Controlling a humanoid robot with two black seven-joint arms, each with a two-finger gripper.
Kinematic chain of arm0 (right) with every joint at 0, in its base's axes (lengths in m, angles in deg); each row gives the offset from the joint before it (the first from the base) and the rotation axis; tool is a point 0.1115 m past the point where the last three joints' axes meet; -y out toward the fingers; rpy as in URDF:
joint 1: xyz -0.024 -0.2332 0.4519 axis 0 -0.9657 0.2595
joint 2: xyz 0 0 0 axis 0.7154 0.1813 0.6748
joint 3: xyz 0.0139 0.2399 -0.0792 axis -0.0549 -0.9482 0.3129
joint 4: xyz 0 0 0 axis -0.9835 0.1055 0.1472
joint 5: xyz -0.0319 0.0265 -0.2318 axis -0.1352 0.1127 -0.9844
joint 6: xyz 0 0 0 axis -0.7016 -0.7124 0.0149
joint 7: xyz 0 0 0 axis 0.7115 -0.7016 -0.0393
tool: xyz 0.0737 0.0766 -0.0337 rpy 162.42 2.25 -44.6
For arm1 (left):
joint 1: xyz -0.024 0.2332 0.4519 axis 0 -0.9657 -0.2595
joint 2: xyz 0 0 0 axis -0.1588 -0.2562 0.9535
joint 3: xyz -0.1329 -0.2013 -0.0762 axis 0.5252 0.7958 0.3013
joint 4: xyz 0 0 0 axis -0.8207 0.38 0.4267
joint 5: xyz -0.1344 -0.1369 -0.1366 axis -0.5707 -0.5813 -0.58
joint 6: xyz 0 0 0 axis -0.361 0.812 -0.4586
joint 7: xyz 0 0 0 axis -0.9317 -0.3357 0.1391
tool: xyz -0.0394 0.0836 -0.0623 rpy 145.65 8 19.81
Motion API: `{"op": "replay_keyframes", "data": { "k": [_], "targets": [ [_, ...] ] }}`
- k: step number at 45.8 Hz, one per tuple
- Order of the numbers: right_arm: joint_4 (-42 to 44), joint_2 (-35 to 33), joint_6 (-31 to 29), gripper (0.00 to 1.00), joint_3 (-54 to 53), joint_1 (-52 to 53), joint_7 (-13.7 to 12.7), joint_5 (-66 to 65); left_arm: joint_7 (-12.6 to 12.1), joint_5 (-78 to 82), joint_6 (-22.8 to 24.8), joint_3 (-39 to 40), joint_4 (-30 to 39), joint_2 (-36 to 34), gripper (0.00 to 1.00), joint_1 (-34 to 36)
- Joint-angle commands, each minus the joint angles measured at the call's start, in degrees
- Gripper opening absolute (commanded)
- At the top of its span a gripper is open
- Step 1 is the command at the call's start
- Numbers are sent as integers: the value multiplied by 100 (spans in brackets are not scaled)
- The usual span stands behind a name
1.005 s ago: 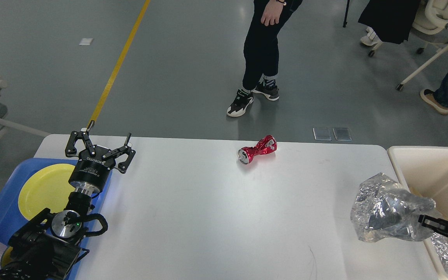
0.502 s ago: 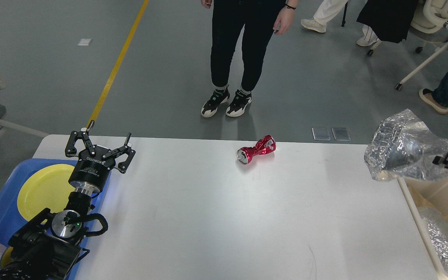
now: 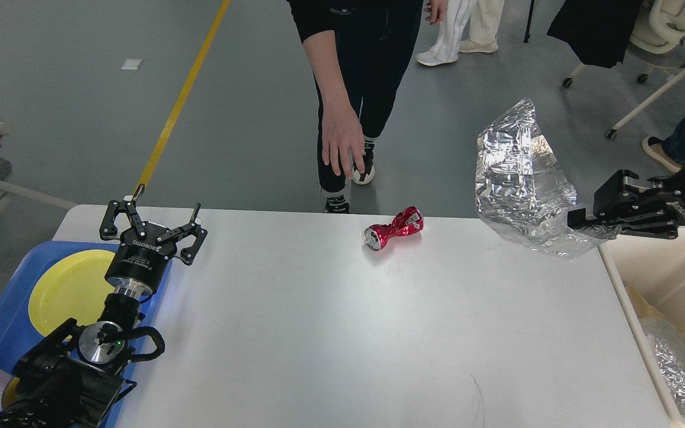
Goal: Tidy desktop
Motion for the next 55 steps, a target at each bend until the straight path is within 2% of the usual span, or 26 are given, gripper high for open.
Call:
{"op": "replay_keyframes", "data": {
  "k": [1,8,13,19,22,23,24,25,26,34,55],
  "targets": [
    [1384,78,900,0,-18,-1429,-89,-6,0,5,-4,0,0,0,100,0],
    [3458,649,1831,0,-211,-3547,-72,187,0,5,5,0,0,0,100,0],
    [4934,1158,2315,0,-440,-5304,-89,1125,0,-4,5,0,0,0,100,0],
    [7342,2186,2465,0,-467,-7335,-124,2760,0,5,5,-9,0,0,100,0],
    [8274,2626,2465,0,-484,-8074,-221,3411,0,5,-4,0,0,0,100,0],
    [8477,2740,2500,5,-484,-8250,-282,3535,0,5,5,0,0,0,100,0],
    [8610,2846,2518,26,-467,-8391,-344,3649,0,5,-4,0,0,0,100,0],
    [8672,2925,2518,68,-466,-8471,-414,3746,0,-4,-4,0,0,0,100,0],
    [8690,2987,2553,100,-466,-8524,-476,3782,0,-4,-4,0,0,0,100,0],
    [8681,3032,2861,100,-440,-8595,-854,3773,0,-4,5,0,0,0,100,0],
    [8717,2979,2922,100,-510,-8516,-837,3879,0,5,-4,0,0,0,100,0]
  ]
}}
